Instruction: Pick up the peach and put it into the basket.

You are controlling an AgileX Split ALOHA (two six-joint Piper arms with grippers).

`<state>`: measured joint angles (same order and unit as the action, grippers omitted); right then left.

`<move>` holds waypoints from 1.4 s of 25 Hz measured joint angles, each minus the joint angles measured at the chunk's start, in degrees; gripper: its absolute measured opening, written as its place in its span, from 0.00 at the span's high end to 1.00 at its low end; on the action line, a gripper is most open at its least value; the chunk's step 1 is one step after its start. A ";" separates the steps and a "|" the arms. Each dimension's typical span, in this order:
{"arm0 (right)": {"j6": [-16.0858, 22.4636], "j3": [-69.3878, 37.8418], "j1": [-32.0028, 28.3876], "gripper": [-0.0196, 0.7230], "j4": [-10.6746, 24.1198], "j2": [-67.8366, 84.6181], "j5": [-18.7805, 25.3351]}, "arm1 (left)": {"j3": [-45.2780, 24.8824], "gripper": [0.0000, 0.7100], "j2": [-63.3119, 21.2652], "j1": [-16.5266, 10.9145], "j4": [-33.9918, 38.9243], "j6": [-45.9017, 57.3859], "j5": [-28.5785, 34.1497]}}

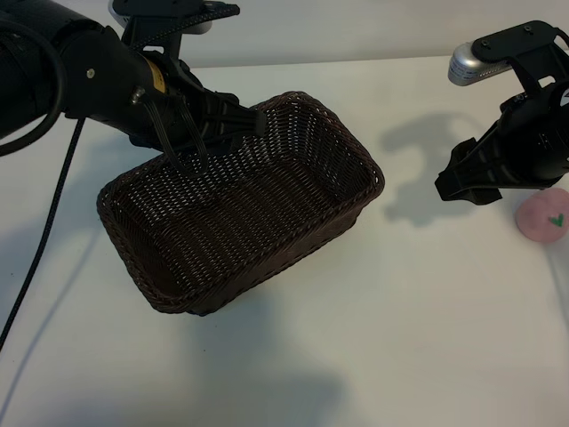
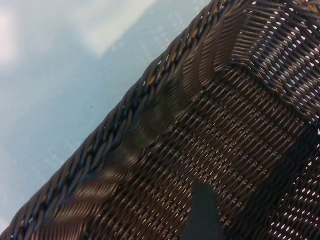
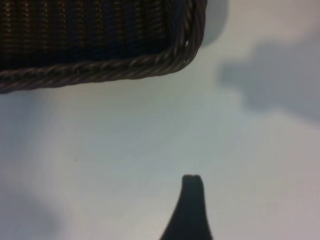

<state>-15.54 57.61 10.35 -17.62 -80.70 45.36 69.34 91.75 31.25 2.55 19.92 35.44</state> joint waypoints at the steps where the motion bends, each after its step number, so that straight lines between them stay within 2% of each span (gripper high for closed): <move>1: 0.00 0.00 0.00 0.17 0.00 0.00 0.00 | 0.00 0.20 0.00 0.00 0.00 0.00 0.00; 9: 0.00 0.00 0.00 0.17 0.00 0.00 0.00 | 0.00 0.20 0.00 0.00 0.00 0.00 -0.05; 18: 0.00 0.00 0.00 0.17 0.00 0.00 -0.04 | 0.00 0.20 0.00 0.00 0.00 -0.45 -3.27; 26: 0.00 0.00 0.00 0.17 0.00 0.00 0.01 | -0.57 0.20 -2.59 0.00 3.45 5.36 3.41; 30: 0.00 0.00 0.00 0.17 0.00 0.00 0.06 | -6.56 0.20 -9.98 0.00 8.55 13.23 4.13; 35: 0.00 0.00 0.00 0.17 0.00 0.00 0.72 | -17.46 0.20 -18.66 0.00 16.24 30.49 4.51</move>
<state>-15.54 57.61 10.35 -17.62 -80.70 46.08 51.88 73.09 31.25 18.79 50.42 39.94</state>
